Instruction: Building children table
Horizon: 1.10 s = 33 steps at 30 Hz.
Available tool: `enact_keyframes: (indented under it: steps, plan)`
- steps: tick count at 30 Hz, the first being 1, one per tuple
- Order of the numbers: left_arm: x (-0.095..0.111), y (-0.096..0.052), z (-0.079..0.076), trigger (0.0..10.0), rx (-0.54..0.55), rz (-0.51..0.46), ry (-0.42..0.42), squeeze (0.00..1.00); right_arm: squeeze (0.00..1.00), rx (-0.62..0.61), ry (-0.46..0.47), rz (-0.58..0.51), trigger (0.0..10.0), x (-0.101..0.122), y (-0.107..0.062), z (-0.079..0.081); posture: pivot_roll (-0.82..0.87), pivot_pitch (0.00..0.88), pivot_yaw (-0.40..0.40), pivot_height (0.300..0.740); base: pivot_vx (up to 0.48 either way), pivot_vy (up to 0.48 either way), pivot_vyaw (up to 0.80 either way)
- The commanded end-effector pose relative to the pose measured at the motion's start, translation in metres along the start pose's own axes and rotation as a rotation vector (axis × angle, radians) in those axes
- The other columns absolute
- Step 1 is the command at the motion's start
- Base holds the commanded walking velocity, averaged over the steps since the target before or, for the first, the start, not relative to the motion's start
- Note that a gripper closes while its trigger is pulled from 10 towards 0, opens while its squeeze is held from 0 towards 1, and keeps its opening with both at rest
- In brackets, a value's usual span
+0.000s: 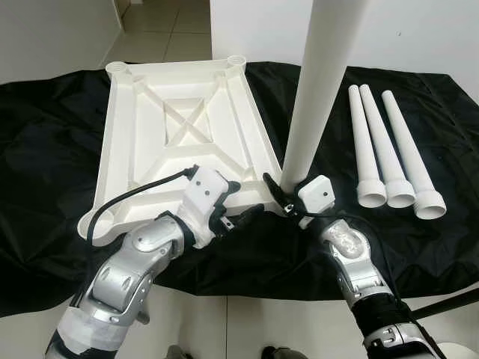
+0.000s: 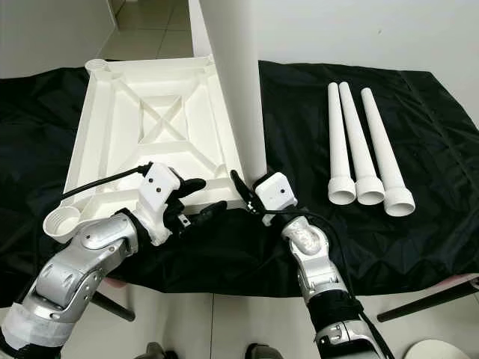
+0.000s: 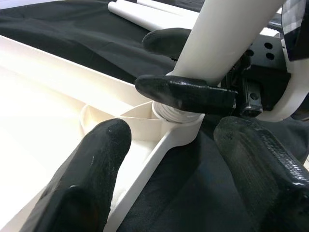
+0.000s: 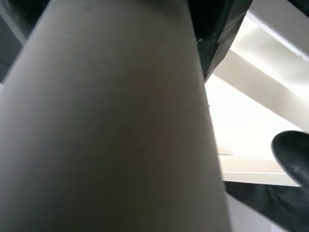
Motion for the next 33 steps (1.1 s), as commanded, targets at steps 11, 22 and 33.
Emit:
enact_keyframes:
  steps: [11,22,33]
  plan:
    - [0.013,-0.003,0.008,10.0,-0.013,-0.051,-0.031,0.54,0.00,-0.246,0.079,-0.122,10.0,0.035,0.002,-0.056,-0.07,0.113,0.031,0.740,0.000,0.000,0.00]
    - [0.048,0.005,0.009,10.0,-0.035,-0.179,-0.123,0.00,0.00,-0.088,0.271,0.071,10.0,0.019,0.021,-0.060,-0.07,0.099,0.025,0.740,0.000,0.000,0.00]
    - [0.085,0.009,0.000,10.0,-0.143,-0.266,-0.123,0.00,0.00,0.240,0.407,0.194,10.0,0.020,0.019,-0.017,-0.08,0.077,0.036,0.740,0.000,0.000,0.00]
Point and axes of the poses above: a point about 5 cm out from each wrist's last joint towards the gripper, its own y axis pointing out of the wrist towards the gripper, its own x axis along the axis of the wrist's last joint, z = x × y, the point moved 5 cm from there along y, pointing out of the wrist towards the gripper, and after that the axes turned 3 degrees about -y, right-handed, at the moved point
